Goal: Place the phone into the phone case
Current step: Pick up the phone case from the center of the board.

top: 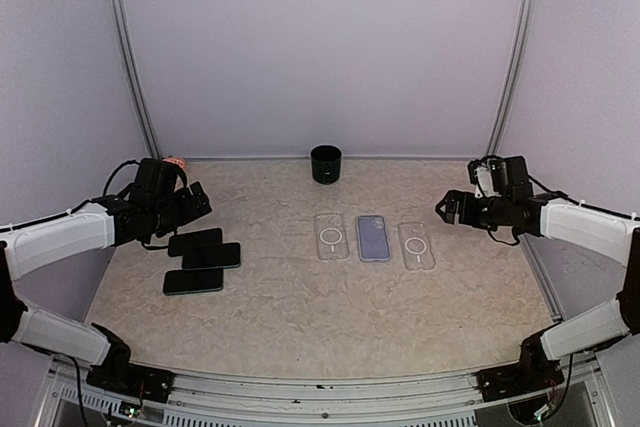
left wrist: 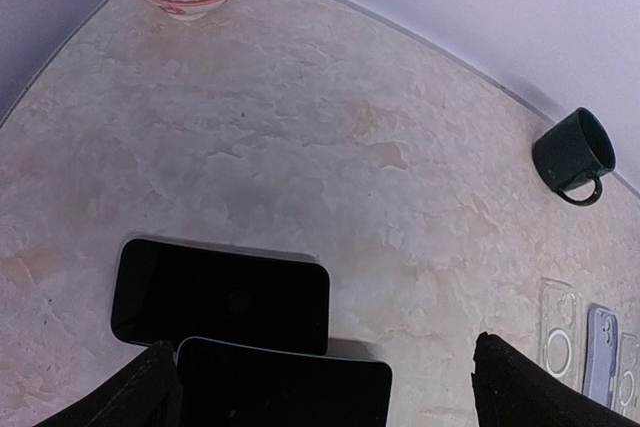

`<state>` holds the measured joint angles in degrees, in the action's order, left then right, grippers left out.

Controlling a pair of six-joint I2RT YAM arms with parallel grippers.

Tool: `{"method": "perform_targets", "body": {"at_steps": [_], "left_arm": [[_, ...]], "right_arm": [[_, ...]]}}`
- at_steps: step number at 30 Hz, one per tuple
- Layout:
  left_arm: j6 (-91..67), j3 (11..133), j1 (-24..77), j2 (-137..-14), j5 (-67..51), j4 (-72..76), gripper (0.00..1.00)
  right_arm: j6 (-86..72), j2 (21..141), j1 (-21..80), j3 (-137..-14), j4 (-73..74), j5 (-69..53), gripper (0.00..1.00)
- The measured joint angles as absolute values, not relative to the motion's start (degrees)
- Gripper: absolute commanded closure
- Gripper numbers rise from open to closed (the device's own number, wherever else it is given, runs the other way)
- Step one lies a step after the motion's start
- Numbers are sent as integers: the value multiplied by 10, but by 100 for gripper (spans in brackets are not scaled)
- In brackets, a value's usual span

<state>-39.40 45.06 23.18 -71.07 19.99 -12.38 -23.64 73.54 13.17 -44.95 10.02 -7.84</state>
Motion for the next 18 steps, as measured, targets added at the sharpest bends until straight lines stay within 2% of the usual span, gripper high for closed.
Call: {"method": "perform_targets", "body": {"at_steps": [18], "left_arm": [[-394,461,324,-788,205,-118,1]], "right_arm": [[-188,802,265,-497,95,8,0]]}}
